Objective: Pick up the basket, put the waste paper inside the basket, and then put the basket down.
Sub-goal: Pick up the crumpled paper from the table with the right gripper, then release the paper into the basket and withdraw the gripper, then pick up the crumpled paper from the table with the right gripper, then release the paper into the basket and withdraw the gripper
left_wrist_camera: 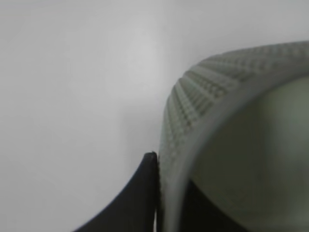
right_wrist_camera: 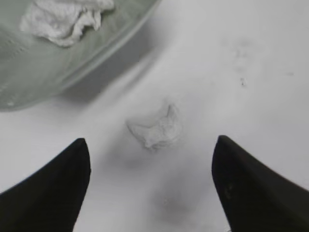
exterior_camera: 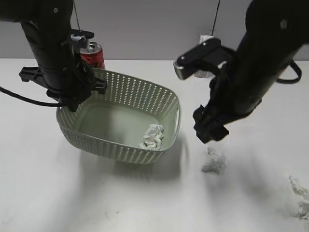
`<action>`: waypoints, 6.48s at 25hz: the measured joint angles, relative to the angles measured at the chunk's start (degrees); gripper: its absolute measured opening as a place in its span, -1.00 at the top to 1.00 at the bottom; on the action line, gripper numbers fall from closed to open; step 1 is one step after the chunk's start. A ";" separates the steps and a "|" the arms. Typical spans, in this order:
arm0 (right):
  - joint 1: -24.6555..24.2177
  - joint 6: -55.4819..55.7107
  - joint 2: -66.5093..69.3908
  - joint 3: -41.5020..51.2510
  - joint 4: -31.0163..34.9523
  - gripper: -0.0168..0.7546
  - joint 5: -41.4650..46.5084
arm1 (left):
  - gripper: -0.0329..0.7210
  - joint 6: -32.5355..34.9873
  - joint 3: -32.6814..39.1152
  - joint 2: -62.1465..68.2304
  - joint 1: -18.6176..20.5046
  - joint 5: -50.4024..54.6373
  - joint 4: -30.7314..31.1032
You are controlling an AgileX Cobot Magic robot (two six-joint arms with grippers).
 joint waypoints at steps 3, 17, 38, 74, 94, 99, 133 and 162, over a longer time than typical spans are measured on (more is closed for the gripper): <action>-0.06 5.66 0.05 7.05 -4.22 -0.58 -6.81 | 0.89 0.00 0.00 0.00 0.05 0.64 1.11; -3.74 25.31 10.37 12.37 -3.80 -0.57 -22.49 | 0.89 0.00 0.00 0.00 0.05 0.62 2.26; -3.74 16.37 -12.96 11.68 -0.49 0.92 -25.72 | 0.89 0.00 0.00 0.00 0.05 -1.04 1.01; -22.08 -5.59 -11.54 5.85 13.38 -0.61 1.02 | 0.89 0.00 0.00 0.00 0.05 -2.26 -2.24; -24.85 17.90 -12.21 37.51 -4.17 -0.54 -21.52 | 0.89 0.00 0.00 0.00 0.05 -1.85 -2.08; -24.85 20.28 -12.26 39.90 -4.11 -0.40 -27.21 | 0.89 0.00 0.00 0.00 0.05 -1.91 -2.08; -3.77 -14.75 -4.56 -0.64 29.24 0.92 -30.93 | 0.89 0.00 0.00 0.00 0.05 -3.50 -2.79; -6.02 1.80 9.33 -31.48 3.99 -0.60 15.25 | 0.91 0.00 0.00 0.00 0.05 -3.49 -4.85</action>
